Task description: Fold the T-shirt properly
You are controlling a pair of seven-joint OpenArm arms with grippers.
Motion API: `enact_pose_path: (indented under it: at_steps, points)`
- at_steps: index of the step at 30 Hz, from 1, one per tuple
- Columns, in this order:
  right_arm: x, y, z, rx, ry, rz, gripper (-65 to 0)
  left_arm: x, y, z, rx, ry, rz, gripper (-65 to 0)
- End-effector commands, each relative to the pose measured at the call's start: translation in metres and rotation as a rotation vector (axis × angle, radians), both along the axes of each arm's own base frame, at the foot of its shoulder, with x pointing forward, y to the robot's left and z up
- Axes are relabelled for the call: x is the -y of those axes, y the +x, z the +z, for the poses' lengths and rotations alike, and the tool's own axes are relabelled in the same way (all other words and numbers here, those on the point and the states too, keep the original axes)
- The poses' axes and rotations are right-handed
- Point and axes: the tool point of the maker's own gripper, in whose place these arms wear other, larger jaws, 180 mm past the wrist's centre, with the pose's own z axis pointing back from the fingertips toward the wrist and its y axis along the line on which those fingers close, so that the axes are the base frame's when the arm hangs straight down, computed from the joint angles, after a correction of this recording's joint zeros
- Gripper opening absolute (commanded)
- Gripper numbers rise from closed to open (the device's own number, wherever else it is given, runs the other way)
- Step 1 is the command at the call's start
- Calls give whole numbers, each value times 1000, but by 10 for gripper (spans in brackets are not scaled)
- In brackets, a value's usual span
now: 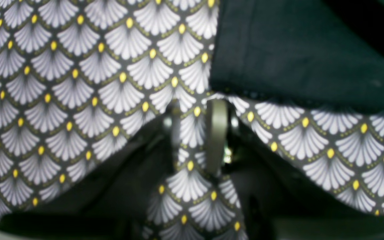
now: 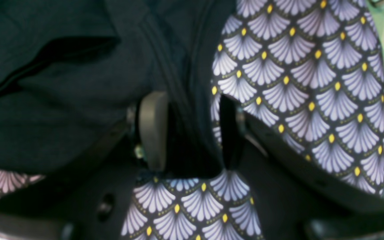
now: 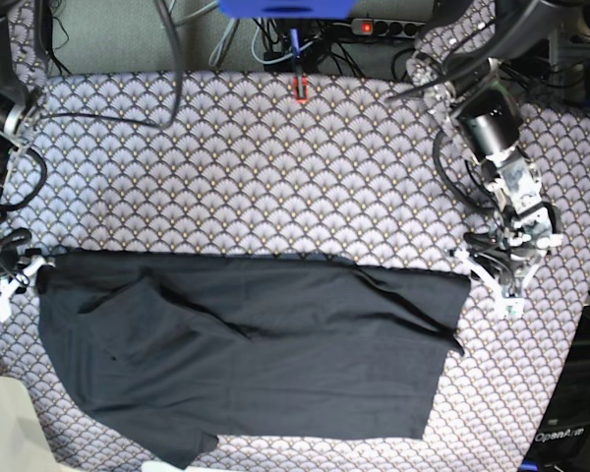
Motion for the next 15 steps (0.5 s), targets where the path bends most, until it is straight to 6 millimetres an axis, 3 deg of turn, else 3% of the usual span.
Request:
enact_pose_path:
  at_steps: [1, 15]
  points:
    - [12, 12, 25, 72, -15, -15, -379, -5, 15, 20, 62, 10, 2, -516]
    - [-11, -17, -20, -2, 25, 4, -385, -5, 12, 16, 52, 8, 2, -516]
